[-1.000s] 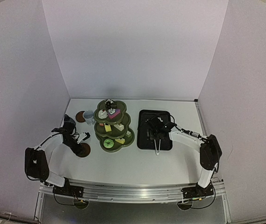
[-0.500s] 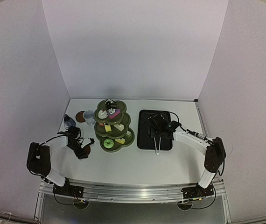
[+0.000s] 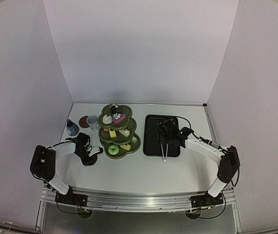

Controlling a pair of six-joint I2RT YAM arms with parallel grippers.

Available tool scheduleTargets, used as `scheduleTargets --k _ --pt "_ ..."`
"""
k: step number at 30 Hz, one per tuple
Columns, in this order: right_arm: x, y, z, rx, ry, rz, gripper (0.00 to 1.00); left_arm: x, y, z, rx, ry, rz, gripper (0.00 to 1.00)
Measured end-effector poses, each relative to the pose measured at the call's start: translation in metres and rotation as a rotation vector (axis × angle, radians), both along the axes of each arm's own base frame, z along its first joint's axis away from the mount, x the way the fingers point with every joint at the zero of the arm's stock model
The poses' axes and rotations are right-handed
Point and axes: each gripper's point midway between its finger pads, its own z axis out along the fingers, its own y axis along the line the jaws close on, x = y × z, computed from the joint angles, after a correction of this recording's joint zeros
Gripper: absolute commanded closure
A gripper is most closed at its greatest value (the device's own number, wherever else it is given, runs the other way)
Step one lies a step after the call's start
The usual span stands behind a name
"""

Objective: Serve the afternoon tea

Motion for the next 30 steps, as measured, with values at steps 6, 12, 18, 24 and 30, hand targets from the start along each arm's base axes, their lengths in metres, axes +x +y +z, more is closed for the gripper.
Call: scheduleTargets --k 6,12,18,24,30 --pt "-0.007 -0.011 0.007 0.000 -0.022 -0.016 0.14 -0.063 -0.049 -0.002 0.025 -0.017 -0.308 0.52" --pt "-0.019 -0.025 0.020 0.030 -0.060 -0.040 0.16 -0.078 -0.095 -0.005 0.096 -0.047 -0.488 0.55" --pt "-0.028 -0.028 0.039 0.057 -0.107 -0.036 0.16 -0.079 -0.174 -0.004 0.081 -0.113 -0.641 0.55" --pt "-0.046 -0.022 0.052 0.075 -0.144 0.001 0.17 -0.099 -0.236 -0.002 -0.024 -0.130 -0.753 0.55" --pt "-0.058 -0.023 0.063 0.098 -0.170 0.011 0.17 -0.103 -0.251 -0.003 -0.058 -0.139 -0.782 0.54"
